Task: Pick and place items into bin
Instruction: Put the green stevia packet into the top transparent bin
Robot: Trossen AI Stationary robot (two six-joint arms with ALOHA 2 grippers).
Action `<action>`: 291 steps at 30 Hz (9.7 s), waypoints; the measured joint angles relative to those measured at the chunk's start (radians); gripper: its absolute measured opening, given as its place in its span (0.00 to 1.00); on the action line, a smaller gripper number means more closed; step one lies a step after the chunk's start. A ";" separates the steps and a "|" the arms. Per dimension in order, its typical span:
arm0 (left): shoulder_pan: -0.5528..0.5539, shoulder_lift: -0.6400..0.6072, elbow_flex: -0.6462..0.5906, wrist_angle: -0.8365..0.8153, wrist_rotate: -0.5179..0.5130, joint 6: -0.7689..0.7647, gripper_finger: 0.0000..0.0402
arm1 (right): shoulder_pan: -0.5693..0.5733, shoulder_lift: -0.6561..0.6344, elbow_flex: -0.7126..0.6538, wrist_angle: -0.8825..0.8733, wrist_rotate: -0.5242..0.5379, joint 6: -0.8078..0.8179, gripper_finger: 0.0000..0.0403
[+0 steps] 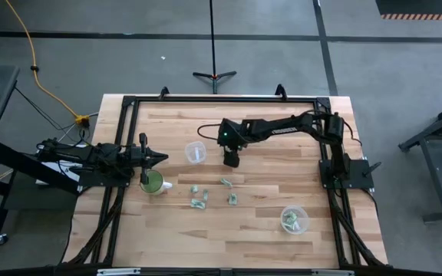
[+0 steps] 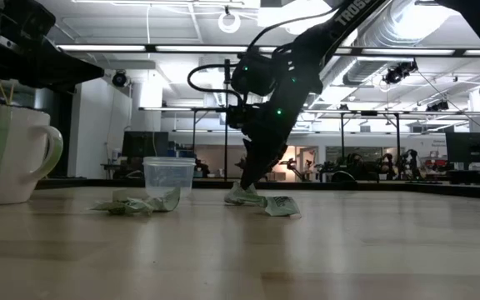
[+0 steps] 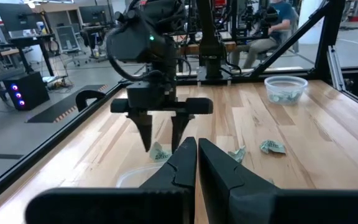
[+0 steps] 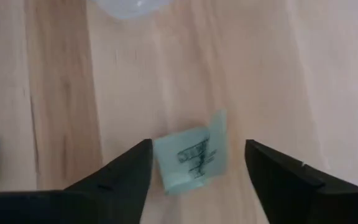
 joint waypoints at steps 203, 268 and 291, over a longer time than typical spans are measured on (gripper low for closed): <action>0.000 0.000 0.000 0.001 -0.001 0.003 0.13 | 0.044 0.001 -0.129 0.934 -0.056 0.286 0.01; 0.000 0.000 0.000 0.009 -0.001 0.002 0.13 | 0.459 -0.089 -0.129 0.026 0.056 0.273 0.43; 0.000 0.000 0.000 0.008 -0.001 0.002 0.13 | 0.461 -0.088 -0.132 0.203 0.028 0.060 0.00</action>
